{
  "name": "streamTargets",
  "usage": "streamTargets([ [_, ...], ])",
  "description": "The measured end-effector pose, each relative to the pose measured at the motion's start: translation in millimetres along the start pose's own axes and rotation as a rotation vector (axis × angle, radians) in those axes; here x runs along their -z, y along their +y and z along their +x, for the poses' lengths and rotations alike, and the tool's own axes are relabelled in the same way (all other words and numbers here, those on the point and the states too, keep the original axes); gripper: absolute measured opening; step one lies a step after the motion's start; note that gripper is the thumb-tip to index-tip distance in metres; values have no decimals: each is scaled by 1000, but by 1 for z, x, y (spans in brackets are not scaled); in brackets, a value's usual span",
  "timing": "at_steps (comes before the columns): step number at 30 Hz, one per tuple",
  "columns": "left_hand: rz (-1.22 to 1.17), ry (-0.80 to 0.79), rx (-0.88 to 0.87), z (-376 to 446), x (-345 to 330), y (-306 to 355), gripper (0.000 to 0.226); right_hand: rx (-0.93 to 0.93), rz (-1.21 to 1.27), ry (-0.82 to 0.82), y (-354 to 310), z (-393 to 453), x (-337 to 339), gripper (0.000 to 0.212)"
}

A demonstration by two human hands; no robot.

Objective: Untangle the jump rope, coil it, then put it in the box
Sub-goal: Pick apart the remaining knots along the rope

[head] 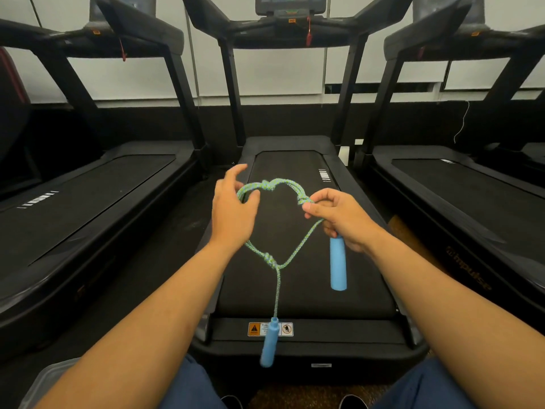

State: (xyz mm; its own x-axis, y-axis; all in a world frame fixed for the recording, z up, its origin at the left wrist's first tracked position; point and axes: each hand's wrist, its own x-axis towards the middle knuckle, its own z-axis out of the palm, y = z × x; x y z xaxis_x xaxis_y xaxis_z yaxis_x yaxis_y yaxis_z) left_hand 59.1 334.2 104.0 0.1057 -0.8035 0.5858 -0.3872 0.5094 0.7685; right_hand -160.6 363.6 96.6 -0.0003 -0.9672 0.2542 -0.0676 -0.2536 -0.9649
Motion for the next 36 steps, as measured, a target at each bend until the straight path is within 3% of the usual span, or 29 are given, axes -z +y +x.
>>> streamTargets([
  [3, 161, -78, -318, -6, -4, 7, 31, 49, -51, 45, -1, 0, -2, 15],
  [6, 257, -156, -439, -13, -12, 12, 19, 95, -119, 56, -2, 1, -4, 5],
  [12, 292, -208, -365, -14, -16, 14, 22, 135, -206, -16, -4, -3, -7, 18],
  [16, 299, -306, -203, -11, -16, 11, 16, 150, -201, -24, -5, -4, -8, 17],
  [22, 80, -383, -17, -9, -18, 8, 13, 123, -122, -40, -8, -4, -12, 10],
  [26, 49, -364, -8, -14, -22, 12, 13, 104, -102, -37, -5, -4, -13, 9],
  [36, 83, -309, -181, -11, -21, 0, 6, 107, -158, -25, -11, -8, -13, 10],
])
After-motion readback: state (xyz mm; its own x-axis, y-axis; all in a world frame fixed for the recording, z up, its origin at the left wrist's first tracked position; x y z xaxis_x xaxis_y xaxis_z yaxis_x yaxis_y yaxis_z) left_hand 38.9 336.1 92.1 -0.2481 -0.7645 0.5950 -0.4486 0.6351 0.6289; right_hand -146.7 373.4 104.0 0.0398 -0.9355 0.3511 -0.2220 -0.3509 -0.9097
